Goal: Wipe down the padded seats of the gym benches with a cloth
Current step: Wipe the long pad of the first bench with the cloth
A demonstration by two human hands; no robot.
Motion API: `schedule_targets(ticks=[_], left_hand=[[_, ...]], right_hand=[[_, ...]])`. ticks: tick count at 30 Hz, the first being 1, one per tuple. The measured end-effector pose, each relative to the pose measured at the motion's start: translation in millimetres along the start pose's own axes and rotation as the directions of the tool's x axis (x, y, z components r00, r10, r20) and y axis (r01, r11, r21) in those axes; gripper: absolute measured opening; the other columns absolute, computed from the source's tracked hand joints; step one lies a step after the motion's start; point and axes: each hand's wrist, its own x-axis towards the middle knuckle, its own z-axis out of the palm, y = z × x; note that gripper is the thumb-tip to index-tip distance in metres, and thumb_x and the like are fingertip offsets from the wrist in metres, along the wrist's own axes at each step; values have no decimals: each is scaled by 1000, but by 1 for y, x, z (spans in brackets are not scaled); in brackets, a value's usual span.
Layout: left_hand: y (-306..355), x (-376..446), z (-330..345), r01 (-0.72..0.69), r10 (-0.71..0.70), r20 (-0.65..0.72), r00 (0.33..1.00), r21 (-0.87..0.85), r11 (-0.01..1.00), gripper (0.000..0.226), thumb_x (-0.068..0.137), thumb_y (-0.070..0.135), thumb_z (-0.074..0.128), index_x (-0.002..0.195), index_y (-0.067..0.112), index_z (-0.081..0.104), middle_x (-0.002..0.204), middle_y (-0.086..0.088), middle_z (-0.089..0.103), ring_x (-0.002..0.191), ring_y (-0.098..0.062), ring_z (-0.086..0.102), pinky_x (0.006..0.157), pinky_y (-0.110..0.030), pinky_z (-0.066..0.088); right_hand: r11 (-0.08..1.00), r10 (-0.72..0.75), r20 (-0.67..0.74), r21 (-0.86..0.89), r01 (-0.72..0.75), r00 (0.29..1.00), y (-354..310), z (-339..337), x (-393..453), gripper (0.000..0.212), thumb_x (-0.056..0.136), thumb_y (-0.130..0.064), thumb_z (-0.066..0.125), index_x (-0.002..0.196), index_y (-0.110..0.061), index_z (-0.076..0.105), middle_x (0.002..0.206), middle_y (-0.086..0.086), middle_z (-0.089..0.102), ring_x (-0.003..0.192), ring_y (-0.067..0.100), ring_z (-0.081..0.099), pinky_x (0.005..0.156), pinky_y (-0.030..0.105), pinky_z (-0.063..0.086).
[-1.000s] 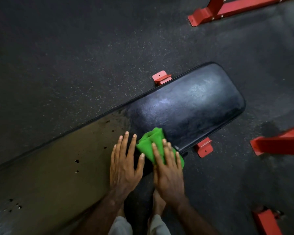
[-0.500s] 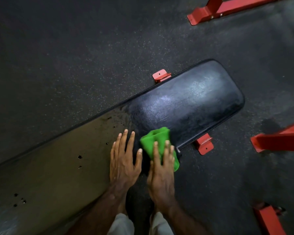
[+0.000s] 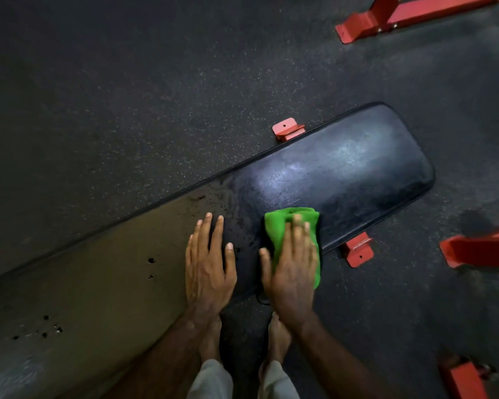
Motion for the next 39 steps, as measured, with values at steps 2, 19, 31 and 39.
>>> schedule_targets(ticks=[2, 19, 31, 39], left_hand=[[-6, 5, -4, 7, -7, 0, 1000, 9, 1000, 57, 104, 33, 42, 159, 19, 33, 169, -1, 24, 157, -18, 16, 126, -42, 20], [-41, 21, -23, 122, -117, -54, 992, 96, 988, 62, 106, 41, 39, 163, 22, 24, 171, -2, 18, 157, -21, 14, 126, -44, 20], [-54, 35, -29, 134, -127, -80, 989, 87, 987, 61, 105, 42, 43, 161, 21, 29, 171, -2, 16, 158, -19, 11, 127, -43, 16], [-52, 36, -27, 181, -174, -88, 981, 79, 980, 60, 105, 37, 38, 162, 20, 27, 171, 0, 17, 158, -15, 9, 127, -41, 16]], right_hand=[[968, -251, 79, 36, 249, 965, -15, 10, -9, 69, 104, -40, 46, 162, -9, 25, 172, 6, 15, 160, 27, 9, 124, 53, 22], [991, 29, 63, 127, -37, 998, -49, 16, 44, 70, 100, -30, 47, 163, -13, 23, 171, 3, 17, 160, 22, 9, 129, 48, 13], [907, -420, 197, 78, 413, 886, -69, 25, 63, 70, 99, -36, 47, 163, -19, 25, 172, 4, 17, 159, 19, 13, 128, 44, 18], [971, -237, 131, 72, 230, 963, -100, 33, 76, 69, 100, -32, 48, 163, -17, 24, 172, 5, 17, 159, 20, 11, 129, 44, 13]])
